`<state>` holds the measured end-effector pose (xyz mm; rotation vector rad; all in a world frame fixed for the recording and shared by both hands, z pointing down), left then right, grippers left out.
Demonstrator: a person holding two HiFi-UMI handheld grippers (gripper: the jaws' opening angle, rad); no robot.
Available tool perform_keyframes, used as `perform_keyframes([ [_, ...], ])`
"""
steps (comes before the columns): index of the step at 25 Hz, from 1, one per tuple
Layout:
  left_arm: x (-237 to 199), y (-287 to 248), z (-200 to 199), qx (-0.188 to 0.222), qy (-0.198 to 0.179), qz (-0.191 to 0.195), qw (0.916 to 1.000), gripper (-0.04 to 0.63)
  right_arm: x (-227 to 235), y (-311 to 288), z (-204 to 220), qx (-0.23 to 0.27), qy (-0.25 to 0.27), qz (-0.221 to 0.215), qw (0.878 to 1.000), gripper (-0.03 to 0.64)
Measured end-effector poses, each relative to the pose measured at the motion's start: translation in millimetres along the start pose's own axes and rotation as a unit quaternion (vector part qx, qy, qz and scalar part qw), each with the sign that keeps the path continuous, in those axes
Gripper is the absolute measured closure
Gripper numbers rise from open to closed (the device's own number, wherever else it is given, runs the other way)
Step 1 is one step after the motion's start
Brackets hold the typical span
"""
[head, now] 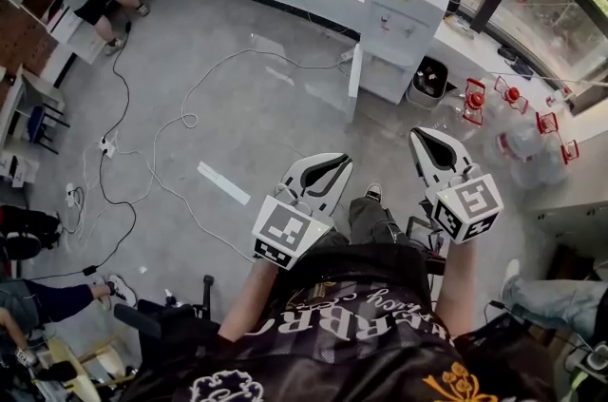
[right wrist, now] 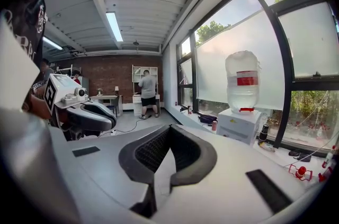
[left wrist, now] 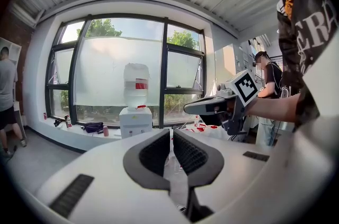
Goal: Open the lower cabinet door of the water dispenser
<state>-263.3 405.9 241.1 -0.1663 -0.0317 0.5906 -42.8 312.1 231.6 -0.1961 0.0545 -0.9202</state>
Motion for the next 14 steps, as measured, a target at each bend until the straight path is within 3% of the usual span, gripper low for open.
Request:
perform_keyframes([
  [14, 1.9, -2.1, 4.5, -0.004, 0.0, 0.01, 0.9999, 0.568, 3.2, 7.8, 3.6, -0.009, -0.001, 0.007, 1.0, 0.606],
])
Point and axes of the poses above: the fingertips, and each gripper's own axes: y backward along the fingers, x to its right, z out of its underside, the point moved 10 cm from there along y, backward along the fingers, and after that the axes turned 6 degrees about x, right-handed, at the moved point
